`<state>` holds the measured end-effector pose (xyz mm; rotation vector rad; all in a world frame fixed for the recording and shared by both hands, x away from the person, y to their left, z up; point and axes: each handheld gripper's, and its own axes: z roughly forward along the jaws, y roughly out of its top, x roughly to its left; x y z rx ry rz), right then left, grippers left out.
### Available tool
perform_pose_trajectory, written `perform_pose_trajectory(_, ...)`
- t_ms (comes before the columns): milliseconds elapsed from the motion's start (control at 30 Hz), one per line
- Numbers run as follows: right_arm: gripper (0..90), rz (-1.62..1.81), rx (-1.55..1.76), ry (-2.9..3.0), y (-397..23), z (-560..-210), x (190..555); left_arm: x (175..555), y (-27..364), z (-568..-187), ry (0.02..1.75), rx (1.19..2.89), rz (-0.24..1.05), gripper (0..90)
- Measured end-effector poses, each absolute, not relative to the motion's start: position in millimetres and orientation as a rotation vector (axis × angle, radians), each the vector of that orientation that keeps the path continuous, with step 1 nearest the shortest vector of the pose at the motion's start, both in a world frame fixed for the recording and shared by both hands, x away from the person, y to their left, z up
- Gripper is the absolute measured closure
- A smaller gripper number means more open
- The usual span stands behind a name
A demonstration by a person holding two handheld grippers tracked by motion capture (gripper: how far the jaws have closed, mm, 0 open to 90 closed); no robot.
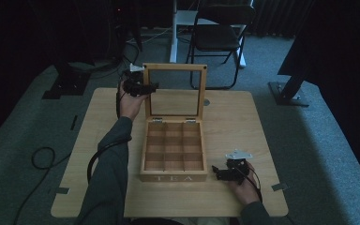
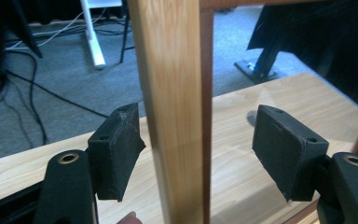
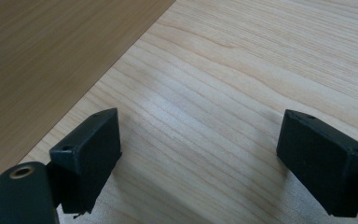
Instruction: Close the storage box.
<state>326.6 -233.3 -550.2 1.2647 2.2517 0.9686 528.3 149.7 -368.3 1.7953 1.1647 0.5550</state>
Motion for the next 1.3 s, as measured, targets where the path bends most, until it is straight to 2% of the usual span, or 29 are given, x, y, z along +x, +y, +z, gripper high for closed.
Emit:
perform_pose_trajectory(267, 13.2, 0.968, 1.264, 2.251, -233, -550, 327, 525, 149, -363, 1.146, 1.783, 0.568, 38.5)
perform_pose_trajectory(600, 13.1, 0.969, 1.264, 2.252, -233, -550, 327, 525, 150, -360, 1.164, 1.759, 0.541, 39.5)
perform_pose_trajectory(767, 13.1, 0.969, 1.264, 2.251, -233, -550, 327, 517, 159, -359, 1.15, 1.726, 0.501, 47.8)
perform_pose_trajectory(1300, 13.1, 0.967, 1.265, 2.251, -233, -550, 327, 477, 167, -352, 1.056, 1.744, 0.489, 48.5)
